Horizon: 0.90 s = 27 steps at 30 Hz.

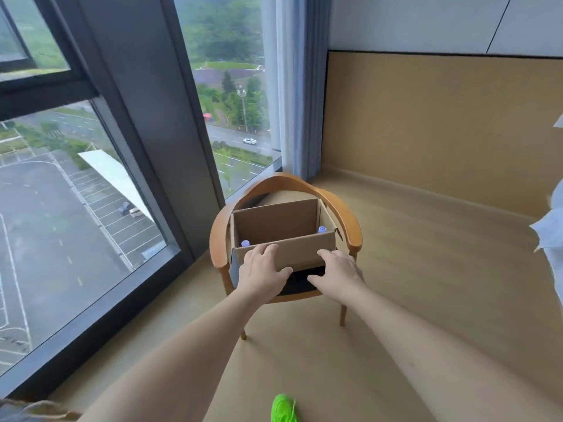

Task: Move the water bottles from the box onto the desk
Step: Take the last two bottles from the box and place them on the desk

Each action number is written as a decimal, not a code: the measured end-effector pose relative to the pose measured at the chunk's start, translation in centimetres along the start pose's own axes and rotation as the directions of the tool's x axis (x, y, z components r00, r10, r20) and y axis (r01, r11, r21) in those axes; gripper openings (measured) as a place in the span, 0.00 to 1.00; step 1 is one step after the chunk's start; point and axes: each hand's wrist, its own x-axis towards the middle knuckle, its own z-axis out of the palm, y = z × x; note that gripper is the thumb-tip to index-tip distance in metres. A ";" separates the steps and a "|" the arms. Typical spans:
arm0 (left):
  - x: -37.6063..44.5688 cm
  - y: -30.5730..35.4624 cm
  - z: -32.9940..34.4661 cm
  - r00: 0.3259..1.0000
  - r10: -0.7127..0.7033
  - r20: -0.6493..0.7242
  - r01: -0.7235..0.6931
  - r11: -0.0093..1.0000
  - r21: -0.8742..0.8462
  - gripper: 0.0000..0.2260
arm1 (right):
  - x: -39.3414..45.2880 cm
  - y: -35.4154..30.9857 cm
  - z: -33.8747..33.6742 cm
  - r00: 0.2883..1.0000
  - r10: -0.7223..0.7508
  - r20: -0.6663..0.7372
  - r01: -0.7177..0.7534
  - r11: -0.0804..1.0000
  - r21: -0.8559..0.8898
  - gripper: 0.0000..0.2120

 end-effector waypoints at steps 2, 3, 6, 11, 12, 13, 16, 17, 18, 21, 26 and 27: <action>4.9 -0.7 0.6 0.998 -0.038 0.042 0.039 0.999 -0.022 0.26 | 4.8 -0.3 -0.3 0.999 0.028 0.018 -0.028 1.000 -0.002 0.33; 7.1 -1.2 0.8 0.997 -0.050 0.065 0.051 0.999 -0.017 0.27 | 7.0 -0.4 -0.5 0.999 0.039 0.026 -0.039 0.999 -0.008 0.33; 13.7 -2.4 0.9 0.994 -0.071 0.084 0.069 0.997 0.019 0.30 | 13.3 -0.6 -1.1 0.996 0.073 0.045 -0.072 0.997 -0.017 0.33; 22.0 -4.4 2.0 0.984 -0.137 0.114 0.132 0.990 0.053 0.31 | 22.3 -1.5 -0.4 0.990 0.081 0.112 -0.077 0.996 -0.043 0.30; 23.4 -4.9 2.5 0.981 -0.152 0.123 0.146 0.987 0.060 0.31 | 24.0 -1.9 0.0 0.990 0.070 0.125 -0.064 0.997 -0.052 0.30; 24.8 -5.4 3.1 0.976 -0.172 0.132 0.165 0.984 0.063 0.31 | 25.7 -2.2 0.4 0.989 0.060 0.138 -0.052 0.997 -0.064 0.30; 28.8 -7.0 5.3 0.960 -0.233 0.153 0.223 0.972 0.076 0.30 | 31.1 -2.5 1.8 0.980 0.034 0.196 -0.011 0.993 -0.116 0.30; 30.0 -7.5 6.1 0.955 -0.252 0.157 0.241 0.967 0.087 0.30 | 33.0 -2.3 2.3 0.975 0.031 0.220 -0.002 0.991 -0.131 0.29; 31.3 -8.0 7.0 0.950 -0.271 0.157 0.257 0.961 0.102 0.30 | 34.7 -1.9 2.9 0.970 0.030 0.242 0.007 0.989 -0.148 0.29; 34.3 -9.7 9.8 0.915 -0.351 0.201 0.324 0.933 0.154 0.29 | 39.4 -0.2 4.9 0.942 0.034 0.334 0.053 0.967 -0.249 0.27; 37.4 -11.9 13.4 0.815 -0.481 0.323 0.368 0.860 0.352 0.25 | 45.4 2.7 8.3 0.886 0.090 0.454 0.142 0.880 -0.452 0.22; 37.9 -12.5 13.9 0.790 -0.511 0.340 0.368 0.837 0.404 0.23 | 46.6 3.2 8.9 0.876 0.108 0.471 0.157 0.858 -0.489 0.21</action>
